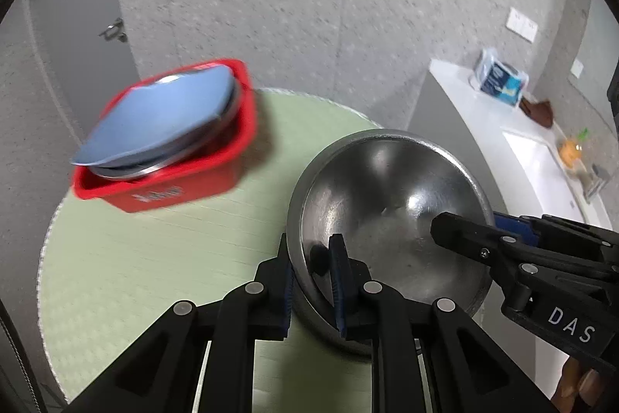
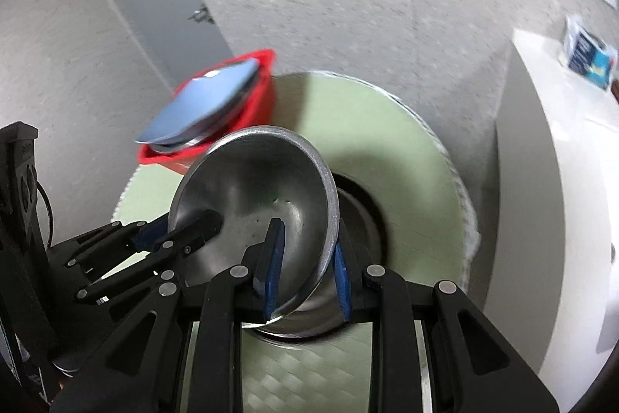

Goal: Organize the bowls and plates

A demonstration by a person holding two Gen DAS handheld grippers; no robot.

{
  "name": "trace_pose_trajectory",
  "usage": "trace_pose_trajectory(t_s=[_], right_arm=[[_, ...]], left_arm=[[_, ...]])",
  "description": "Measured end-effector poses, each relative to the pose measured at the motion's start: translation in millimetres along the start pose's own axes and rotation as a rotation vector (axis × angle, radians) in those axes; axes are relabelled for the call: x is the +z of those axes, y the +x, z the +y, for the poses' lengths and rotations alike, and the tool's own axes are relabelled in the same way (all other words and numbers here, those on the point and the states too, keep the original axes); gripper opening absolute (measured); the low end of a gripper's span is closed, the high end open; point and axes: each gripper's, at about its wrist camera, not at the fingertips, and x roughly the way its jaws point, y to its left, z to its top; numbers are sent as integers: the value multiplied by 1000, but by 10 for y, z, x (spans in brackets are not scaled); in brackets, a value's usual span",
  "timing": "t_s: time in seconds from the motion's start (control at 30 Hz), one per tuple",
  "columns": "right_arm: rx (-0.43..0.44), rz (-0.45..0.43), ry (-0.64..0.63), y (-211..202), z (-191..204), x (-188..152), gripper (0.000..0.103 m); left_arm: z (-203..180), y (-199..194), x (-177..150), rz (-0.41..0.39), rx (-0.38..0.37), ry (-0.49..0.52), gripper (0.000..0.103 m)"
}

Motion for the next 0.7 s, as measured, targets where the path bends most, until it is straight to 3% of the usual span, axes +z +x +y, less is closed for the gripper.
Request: trace_pose_trajectory(t_s=[0.3, 0.7], right_arm=[[-5, 46, -6, 118, -201, -4, 24], [-36, 61, -54, 195, -107, -91, 25]], left_arm=[[-179, 498, 352, 69, 21, -29, 16], [-204, 482, 289, 74, 33, -61, 16]])
